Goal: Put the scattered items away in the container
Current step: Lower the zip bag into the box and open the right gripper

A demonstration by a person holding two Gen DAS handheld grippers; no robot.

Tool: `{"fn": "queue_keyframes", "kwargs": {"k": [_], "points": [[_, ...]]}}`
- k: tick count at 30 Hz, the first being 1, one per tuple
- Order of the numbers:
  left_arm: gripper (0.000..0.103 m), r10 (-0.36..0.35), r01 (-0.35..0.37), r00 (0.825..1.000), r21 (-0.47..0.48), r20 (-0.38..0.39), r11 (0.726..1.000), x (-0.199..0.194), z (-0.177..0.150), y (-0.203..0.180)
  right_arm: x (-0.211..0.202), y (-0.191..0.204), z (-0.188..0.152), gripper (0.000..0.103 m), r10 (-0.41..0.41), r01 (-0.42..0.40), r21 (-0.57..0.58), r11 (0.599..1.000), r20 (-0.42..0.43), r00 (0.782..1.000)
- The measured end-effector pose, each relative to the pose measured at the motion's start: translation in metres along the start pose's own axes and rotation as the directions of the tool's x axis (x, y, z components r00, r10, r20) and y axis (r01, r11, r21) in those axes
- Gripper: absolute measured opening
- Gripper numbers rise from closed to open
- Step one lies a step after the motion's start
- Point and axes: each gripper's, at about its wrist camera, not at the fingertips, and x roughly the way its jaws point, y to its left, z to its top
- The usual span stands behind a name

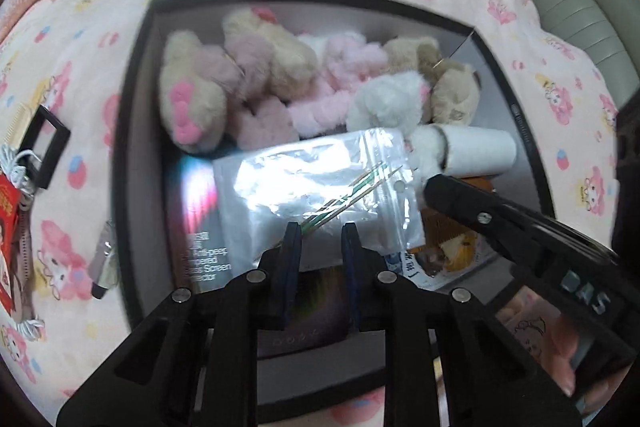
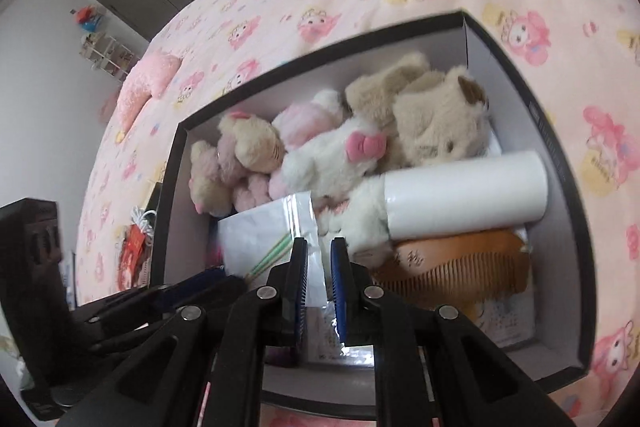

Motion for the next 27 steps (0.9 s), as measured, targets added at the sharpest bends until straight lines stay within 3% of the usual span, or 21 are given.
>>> {"fn": "queue_keyframes", "kwargs": {"k": [4, 8, 11, 14, 16, 19, 24, 26, 27], "points": [[0.021, 0.091, -0.091, 0.995, -0.010, -0.050, 0.996, 0.009, 0.003, 0.004, 0.005, -0.003, 0.004, 0.011, -0.013, 0.013, -0.002, 1.000, -0.004, 1.000], [0.020, 0.031, -0.032, 0.999, -0.035, -0.033, 0.999, -0.006, -0.005, 0.013, 0.024, 0.003, -0.001, 0.011, 0.016, -0.018, -0.018, 1.000, -0.089, 0.996], [0.020, 0.071, -0.070, 0.997, -0.026, 0.037, 0.997, -0.025, -0.013, 0.012, 0.038, 0.013, -0.002, 0.011, 0.041, -0.048, -0.044, 0.998, -0.148, 0.988], [0.021, 0.030, -0.027, 0.998, -0.043, 0.059, 0.999, -0.033, -0.016, 0.018, 0.041, 0.018, -0.005, 0.011, 0.102, -0.111, -0.040, 0.993, -0.176, 0.979], [0.021, 0.006, -0.004, 0.999, -0.046, 0.046, 0.999, -0.030, -0.015, 0.019, 0.028, 0.016, -0.004, 0.011, 0.071, -0.076, -0.044, 0.996, -0.104, 0.992], [0.021, -0.052, 0.053, 0.998, -0.029, 0.020, 0.998, -0.023, -0.016, 0.011, 0.008, 0.008, -0.001, 0.011, -0.054, 0.055, -0.045, 0.997, 0.022, 0.998], [0.020, -0.121, 0.120, 0.993, 0.025, 0.009, 0.992, -0.009, -0.007, -0.010, 0.005, -0.001, -0.003, 0.011, -0.051, 0.051, 0.002, 0.999, 0.015, 0.999], [0.020, -0.169, 0.169, 0.986, 0.015, -0.009, 0.985, 0.002, 0.002, -0.009, 0.002, 0.003, 0.000, 0.011, -0.070, 0.069, 0.010, 0.998, 0.051, 0.996], [0.020, -0.156, 0.156, 0.988, 0.007, -0.017, 0.988, 0.007, 0.005, -0.009, -0.001, 0.003, 0.001, 0.011, -0.078, 0.077, 0.015, 0.997, 0.071, 0.994]]}}
